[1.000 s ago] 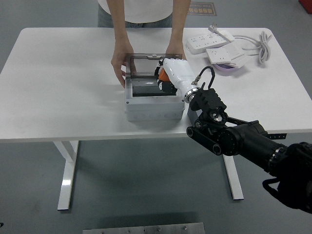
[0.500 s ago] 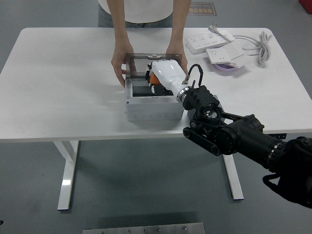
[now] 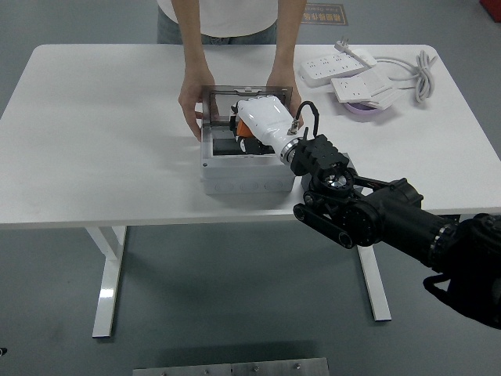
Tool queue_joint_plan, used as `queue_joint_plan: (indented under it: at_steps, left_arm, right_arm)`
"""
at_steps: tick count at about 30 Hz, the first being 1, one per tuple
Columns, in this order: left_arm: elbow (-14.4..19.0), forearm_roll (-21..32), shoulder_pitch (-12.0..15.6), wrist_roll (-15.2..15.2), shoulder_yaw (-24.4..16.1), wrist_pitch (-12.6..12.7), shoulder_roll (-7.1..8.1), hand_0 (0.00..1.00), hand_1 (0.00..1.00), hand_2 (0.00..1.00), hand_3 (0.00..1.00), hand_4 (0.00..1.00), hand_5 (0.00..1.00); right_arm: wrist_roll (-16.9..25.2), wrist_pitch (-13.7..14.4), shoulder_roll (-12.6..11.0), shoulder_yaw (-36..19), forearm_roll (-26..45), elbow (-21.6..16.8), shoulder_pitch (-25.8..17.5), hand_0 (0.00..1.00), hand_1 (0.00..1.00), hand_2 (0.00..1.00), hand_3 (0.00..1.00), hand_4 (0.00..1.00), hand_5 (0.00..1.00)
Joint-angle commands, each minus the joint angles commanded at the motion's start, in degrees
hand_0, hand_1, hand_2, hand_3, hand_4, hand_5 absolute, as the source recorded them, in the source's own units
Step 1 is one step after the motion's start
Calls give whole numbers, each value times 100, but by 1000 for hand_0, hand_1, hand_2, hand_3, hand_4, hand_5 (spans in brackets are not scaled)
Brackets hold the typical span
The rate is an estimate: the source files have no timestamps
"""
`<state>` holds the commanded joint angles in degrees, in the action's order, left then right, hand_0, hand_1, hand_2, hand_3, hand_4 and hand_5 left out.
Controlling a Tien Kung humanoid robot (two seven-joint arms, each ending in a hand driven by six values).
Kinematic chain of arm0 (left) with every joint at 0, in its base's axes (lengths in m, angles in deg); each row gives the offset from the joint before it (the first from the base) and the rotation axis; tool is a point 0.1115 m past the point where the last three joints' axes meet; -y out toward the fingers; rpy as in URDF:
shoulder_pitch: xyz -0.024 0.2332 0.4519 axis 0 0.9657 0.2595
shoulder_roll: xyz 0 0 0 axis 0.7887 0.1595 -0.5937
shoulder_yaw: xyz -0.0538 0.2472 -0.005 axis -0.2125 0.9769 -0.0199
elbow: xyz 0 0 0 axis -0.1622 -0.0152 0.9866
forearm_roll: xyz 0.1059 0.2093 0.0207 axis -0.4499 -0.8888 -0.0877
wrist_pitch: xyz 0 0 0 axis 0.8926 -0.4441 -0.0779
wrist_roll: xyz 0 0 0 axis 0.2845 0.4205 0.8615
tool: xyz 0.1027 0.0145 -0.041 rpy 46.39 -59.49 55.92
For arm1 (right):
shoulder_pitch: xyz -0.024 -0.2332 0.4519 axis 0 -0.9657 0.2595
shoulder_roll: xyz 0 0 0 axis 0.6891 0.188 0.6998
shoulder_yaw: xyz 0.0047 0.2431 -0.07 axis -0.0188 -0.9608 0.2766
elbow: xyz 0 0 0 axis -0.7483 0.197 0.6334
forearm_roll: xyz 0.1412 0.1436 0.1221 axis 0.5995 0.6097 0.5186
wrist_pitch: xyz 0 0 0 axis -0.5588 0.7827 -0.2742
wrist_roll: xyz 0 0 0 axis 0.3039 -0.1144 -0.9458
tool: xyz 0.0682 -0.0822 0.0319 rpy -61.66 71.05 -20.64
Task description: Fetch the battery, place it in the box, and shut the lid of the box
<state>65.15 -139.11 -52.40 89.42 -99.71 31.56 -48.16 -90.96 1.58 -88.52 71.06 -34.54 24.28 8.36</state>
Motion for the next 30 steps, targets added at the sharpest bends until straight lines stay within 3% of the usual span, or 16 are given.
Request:
queue_joint_plan:
  at_steps: [8, 21, 30]
  left_arm:
    - [4, -48, -8, 0, -35, -18, 3, 855, 918, 861, 869, 911, 896]
    - [8, -97, 11, 0, -67, -42, 3, 857, 919, 862, 870, 911, 900]
    - [8, -106, -4, 0, -71, -46, -7, 858, 920, 863, 872, 911, 910]
  right_arm:
    - [76, 84, 0, 139, 115, 158, -70, 174, 255, 296, 377, 177, 46]
    - [95, 174, 0, 144, 47, -152, -25, 179, 253, 297, 378, 179, 48]
    - [143, 249, 0, 143, 199, -147, -23, 189, 251, 299, 383, 181, 46]
